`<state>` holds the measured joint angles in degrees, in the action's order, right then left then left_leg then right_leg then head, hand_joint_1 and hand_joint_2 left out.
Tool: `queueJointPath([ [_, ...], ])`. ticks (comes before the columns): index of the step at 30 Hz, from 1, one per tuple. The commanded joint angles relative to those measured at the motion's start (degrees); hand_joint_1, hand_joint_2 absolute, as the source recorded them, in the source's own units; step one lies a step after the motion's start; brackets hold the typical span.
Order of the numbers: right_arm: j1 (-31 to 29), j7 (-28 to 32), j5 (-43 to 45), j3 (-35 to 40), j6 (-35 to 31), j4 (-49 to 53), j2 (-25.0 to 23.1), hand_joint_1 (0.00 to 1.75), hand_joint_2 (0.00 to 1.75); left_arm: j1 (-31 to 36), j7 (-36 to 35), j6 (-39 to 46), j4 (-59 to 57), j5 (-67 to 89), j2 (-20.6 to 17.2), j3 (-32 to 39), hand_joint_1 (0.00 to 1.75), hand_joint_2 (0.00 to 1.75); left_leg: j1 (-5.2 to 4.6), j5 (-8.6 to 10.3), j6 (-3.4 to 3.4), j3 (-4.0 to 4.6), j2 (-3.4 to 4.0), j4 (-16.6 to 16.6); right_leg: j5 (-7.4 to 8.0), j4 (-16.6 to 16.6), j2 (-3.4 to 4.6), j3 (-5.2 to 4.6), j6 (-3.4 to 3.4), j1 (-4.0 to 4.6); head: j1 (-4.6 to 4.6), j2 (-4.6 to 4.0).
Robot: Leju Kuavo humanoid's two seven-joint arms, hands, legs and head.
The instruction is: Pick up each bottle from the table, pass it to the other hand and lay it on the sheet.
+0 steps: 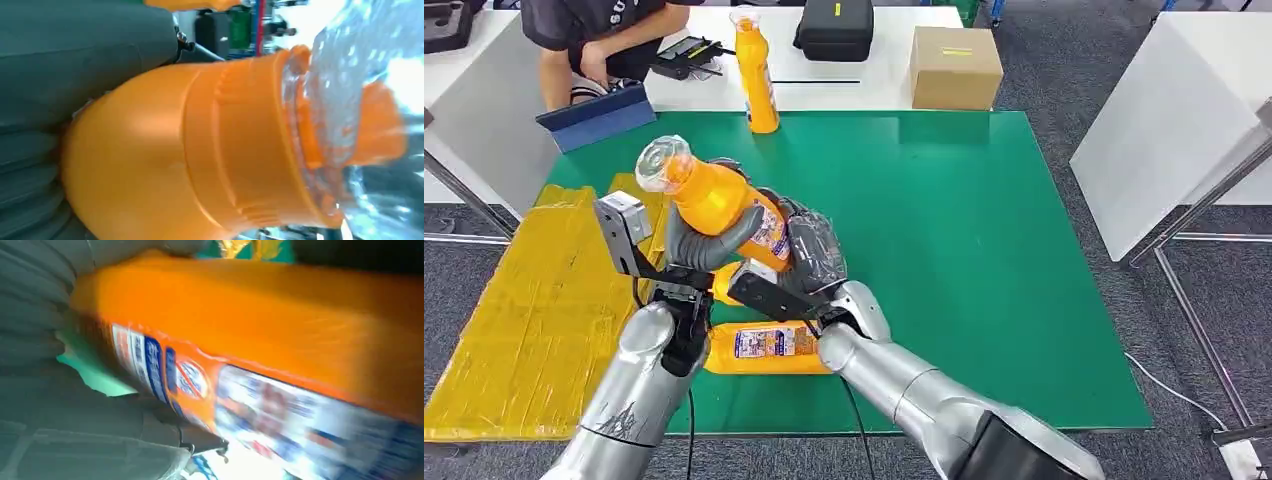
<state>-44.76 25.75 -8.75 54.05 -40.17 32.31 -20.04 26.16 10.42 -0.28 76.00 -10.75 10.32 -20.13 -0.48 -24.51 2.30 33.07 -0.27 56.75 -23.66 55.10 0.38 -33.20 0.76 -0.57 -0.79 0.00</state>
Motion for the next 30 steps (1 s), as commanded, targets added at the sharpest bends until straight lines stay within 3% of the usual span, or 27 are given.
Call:
queueJointPath([
  [1,1.52,2.12,-0.95,-2.17,0.34,2.52,0.04,0.0,1.75,3.21,-0.22,0.8,-0.55,0.14,-1.12,1.8,1.75,1.75,0.05,-0.03,-0.12,-0.03,-0.09,0.03,-0.05,0.0,-0.12,0.07,-0.04,0.05,-0.04,0.0],
  [9,4.43,7.73,0.48,-8.67,2.33,3.45,0.17,0.0,1.75,2.44,0.38,2.21,0.14,0.67,-1.74,4.24,1.75,1.75,0.06,-0.07,-0.16,-0.11,-0.03,0.02,-0.06,0.0,-0.05,0.15,-0.06,0.06,-0.02,0.0],
  [23,5.97,8.58,-0.49,-10.99,2.81,5.63,0.44,0.0,1.75,2.33,0.91,2.98,-0.01,0.91,-1.79,4.77,1.75,1.75,0.04,-0.03,-0.14,-0.06,-0.06,0.02,-0.04,0.0,-0.07,0.1,-0.05,0.04,0.0,0.0],
  [26,11.25,8.56,-3.4,-14.24,3.91,15.47,3.52,0.0,1.75,2.46,2.51,6.57,-0.34,3.47,-2.71,6.49,1.75,1.75,0.04,-0.03,-0.14,-0.09,-0.1,-0.01,-0.05,-0.03,-0.11,0.14,-0.04,0.04,-0.02,0.0],
  [30,18.36,2.67,-13.35,-15.17,2.6,33.48,9.24,0.0,1.75,2.43,4.47,13.66,0.4,11.87,-4.25,9.89,1.75,1.75,0.07,-0.06,-0.17,-0.15,-0.14,-0.01,-0.09,-0.05,-0.17,0.22,-0.05,0.06,0.0,0.0],
])
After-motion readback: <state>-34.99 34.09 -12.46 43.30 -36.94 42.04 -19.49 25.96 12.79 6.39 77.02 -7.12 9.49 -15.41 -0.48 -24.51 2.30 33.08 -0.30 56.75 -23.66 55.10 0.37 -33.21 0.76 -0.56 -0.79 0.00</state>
